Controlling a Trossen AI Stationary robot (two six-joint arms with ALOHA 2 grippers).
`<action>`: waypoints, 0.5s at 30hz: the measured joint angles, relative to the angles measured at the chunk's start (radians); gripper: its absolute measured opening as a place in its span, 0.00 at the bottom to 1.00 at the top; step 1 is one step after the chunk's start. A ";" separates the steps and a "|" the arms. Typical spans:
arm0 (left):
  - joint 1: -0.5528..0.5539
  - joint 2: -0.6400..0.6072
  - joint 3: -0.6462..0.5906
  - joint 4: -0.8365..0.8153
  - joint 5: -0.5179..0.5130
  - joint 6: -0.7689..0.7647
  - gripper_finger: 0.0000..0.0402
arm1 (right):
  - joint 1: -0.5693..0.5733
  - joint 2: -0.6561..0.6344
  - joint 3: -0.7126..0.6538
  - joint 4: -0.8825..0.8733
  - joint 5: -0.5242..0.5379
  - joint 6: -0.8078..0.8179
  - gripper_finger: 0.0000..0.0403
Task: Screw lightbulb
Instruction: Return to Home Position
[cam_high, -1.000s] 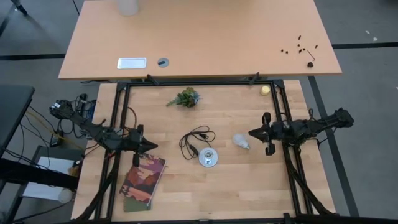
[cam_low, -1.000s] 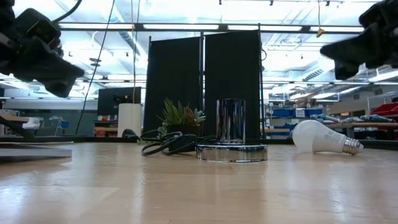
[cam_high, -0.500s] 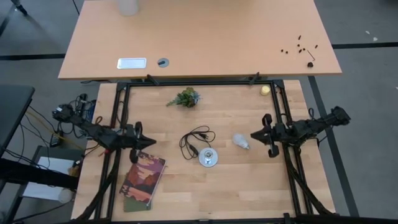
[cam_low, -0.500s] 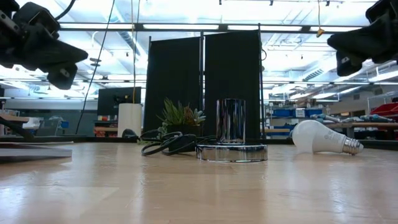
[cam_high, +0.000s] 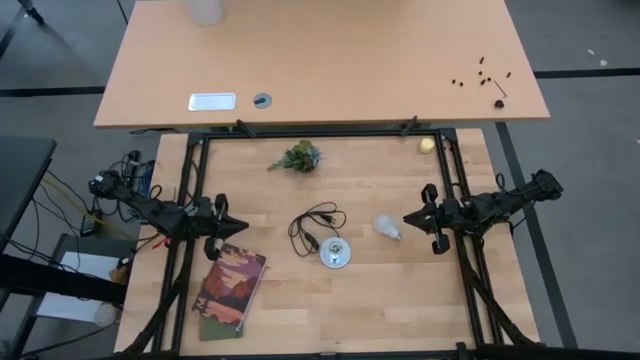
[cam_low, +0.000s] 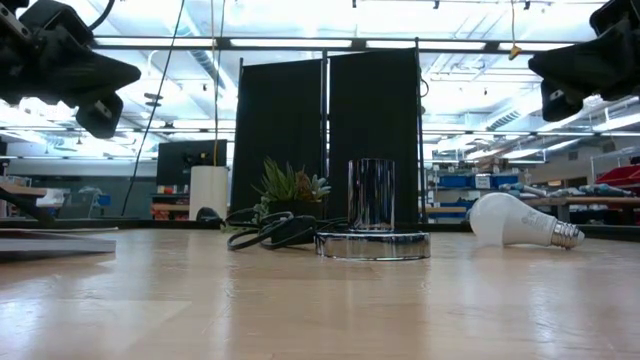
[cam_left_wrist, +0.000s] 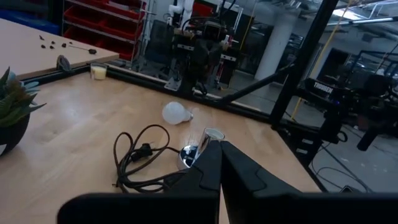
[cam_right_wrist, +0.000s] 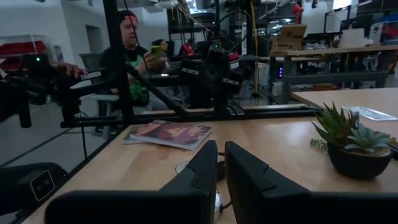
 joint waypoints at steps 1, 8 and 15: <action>0.000 0.000 0.000 0.000 0.000 0.000 0.03 | 0.000 0.000 0.000 0.000 0.000 0.000 0.10; 0.000 -0.017 0.000 0.000 0.000 0.000 0.03 | 0.000 0.000 0.000 0.004 0.000 0.000 0.10; 0.000 -0.019 0.000 0.002 0.000 0.000 0.03 | 0.000 0.000 0.000 0.005 0.000 0.000 0.10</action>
